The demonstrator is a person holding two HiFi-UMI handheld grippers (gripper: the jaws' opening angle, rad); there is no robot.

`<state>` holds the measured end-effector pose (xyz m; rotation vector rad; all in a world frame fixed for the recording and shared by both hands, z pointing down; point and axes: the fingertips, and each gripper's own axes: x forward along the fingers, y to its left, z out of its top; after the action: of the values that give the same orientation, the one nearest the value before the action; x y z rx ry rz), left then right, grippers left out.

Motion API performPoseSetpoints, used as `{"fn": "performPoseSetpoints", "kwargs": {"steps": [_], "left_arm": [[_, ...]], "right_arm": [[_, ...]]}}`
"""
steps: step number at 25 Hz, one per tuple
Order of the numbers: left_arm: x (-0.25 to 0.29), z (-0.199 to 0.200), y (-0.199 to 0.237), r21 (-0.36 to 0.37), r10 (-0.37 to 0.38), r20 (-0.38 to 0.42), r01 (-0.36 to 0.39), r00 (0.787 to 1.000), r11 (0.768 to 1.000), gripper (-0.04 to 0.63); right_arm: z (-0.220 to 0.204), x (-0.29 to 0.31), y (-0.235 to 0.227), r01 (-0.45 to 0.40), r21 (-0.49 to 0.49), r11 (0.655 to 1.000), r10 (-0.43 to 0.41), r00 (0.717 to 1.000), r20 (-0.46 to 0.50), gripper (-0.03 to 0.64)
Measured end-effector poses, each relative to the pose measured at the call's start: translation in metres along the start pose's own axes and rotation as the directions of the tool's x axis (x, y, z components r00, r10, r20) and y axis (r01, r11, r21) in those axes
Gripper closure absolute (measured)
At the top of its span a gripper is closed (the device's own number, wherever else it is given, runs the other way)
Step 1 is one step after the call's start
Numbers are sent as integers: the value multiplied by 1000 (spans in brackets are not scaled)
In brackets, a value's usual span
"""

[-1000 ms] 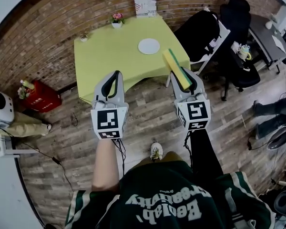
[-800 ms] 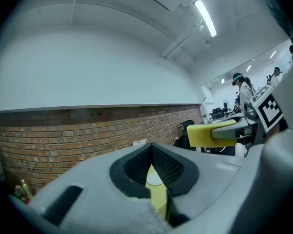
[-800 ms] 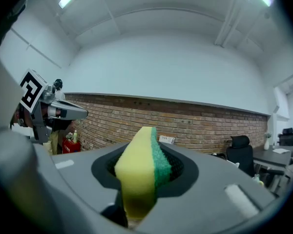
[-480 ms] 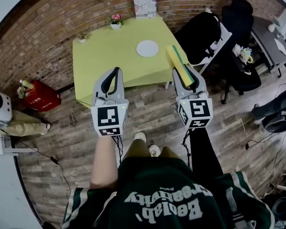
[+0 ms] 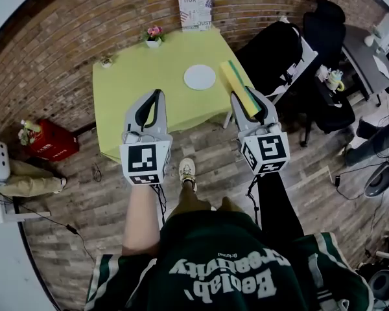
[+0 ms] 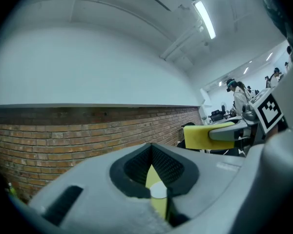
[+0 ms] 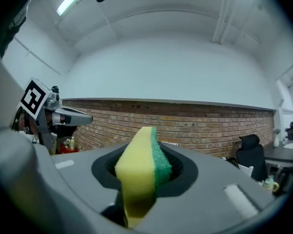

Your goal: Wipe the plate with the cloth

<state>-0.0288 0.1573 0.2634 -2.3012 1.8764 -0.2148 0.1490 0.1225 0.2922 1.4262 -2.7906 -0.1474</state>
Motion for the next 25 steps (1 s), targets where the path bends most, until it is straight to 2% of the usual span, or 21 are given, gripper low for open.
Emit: {"fn": "performPoseSetpoints", "kwargs": {"steps": [5,14,19,25], "left_arm": [[53,-14,23,-38,-56,-18,55,998,998,589],[148,-20,63,13,-132,23,132,991,991,589],[184,-25,81,12,-185,47,185,982,983,589],[214,-37,103,-4,-215,75,216,974,976,589]], "right_arm": [[-14,53,-8,-27,-12,1000,26,999,-39,483],[-22,146,-30,3,1,1000,-3,998,-64,482],[-19,190,-33,6,42,999,-4,999,-45,483],[-31,232,-27,-6,15,1000,7,997,-71,487]]}}
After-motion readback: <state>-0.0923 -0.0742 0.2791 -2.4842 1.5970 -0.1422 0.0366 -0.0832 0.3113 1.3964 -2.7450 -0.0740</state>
